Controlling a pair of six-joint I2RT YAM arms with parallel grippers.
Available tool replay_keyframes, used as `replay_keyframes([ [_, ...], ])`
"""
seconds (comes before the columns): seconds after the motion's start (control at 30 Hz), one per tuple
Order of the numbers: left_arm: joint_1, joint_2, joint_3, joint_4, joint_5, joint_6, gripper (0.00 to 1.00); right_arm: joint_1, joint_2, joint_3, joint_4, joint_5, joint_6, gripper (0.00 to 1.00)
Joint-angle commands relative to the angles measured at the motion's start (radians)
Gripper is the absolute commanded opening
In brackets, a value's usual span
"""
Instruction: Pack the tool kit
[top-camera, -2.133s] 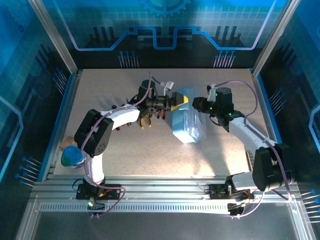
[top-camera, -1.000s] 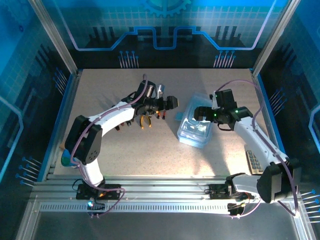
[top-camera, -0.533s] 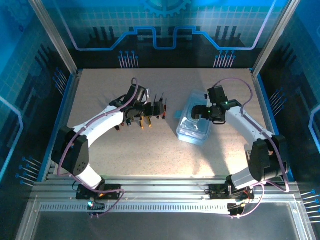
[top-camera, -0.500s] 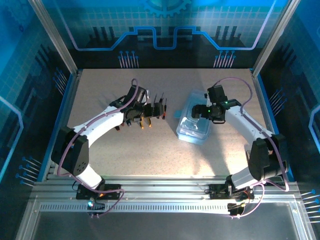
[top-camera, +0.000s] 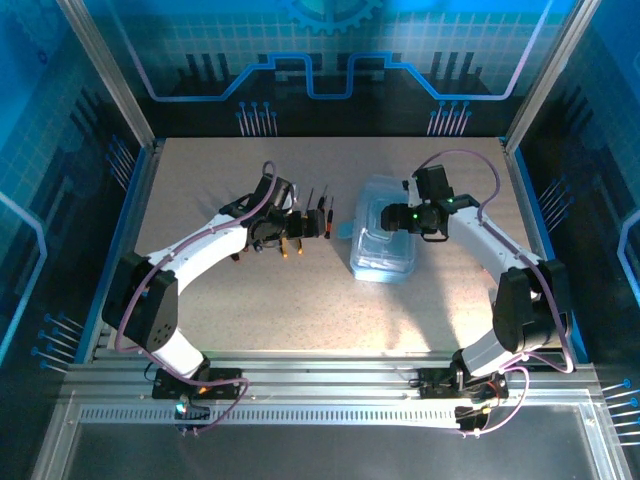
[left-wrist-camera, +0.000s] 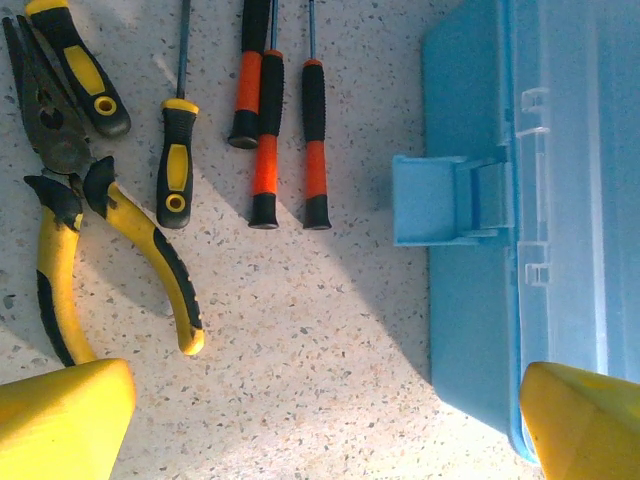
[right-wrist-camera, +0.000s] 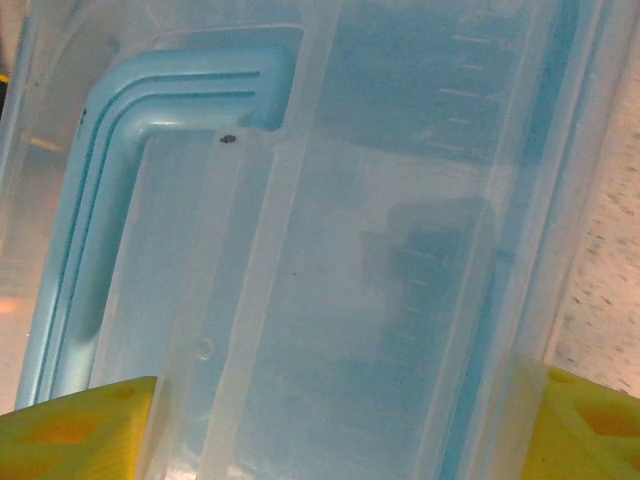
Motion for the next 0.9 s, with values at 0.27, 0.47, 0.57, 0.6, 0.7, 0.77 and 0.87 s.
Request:
replay_keyframes([
  [0.27, 0.005, 0.044, 0.067, 0.141, 0.198, -0.01, 0.99, -0.141, -0.082, -0.154, 0.318, -0.49, 0.039, 0.49],
  [0.47, -0.019, 0.118, 0.147, 0.282, 0.339, -0.063, 0.99, -0.212, -0.097, -0.227, 0.442, -0.617, 0.091, 0.48],
  [0.57, -0.04, 0.172, 0.192, 0.324, 0.368, -0.085, 0.99, -0.23, -0.1, -0.24, 0.476, -0.653, 0.105, 0.48],
  [0.6, -0.045, 0.188, 0.202, 0.346, 0.379, -0.098, 0.99, -0.235, -0.101, -0.24, 0.485, -0.662, 0.109, 0.48],
  [0.7, -0.057, 0.23, 0.224, 0.406, 0.409, -0.141, 0.99, -0.244, -0.103, -0.274, 0.504, -0.686, 0.114, 0.48],
  [0.77, -0.063, 0.249, 0.234, 0.44, 0.424, -0.156, 0.99, -0.251, -0.101, -0.279, 0.516, -0.698, 0.118, 0.48],
  [0.87, -0.076, 0.266, 0.249, 0.469, 0.434, -0.16, 0.99, -0.256, -0.097, -0.28, 0.519, -0.707, 0.118, 0.49],
])
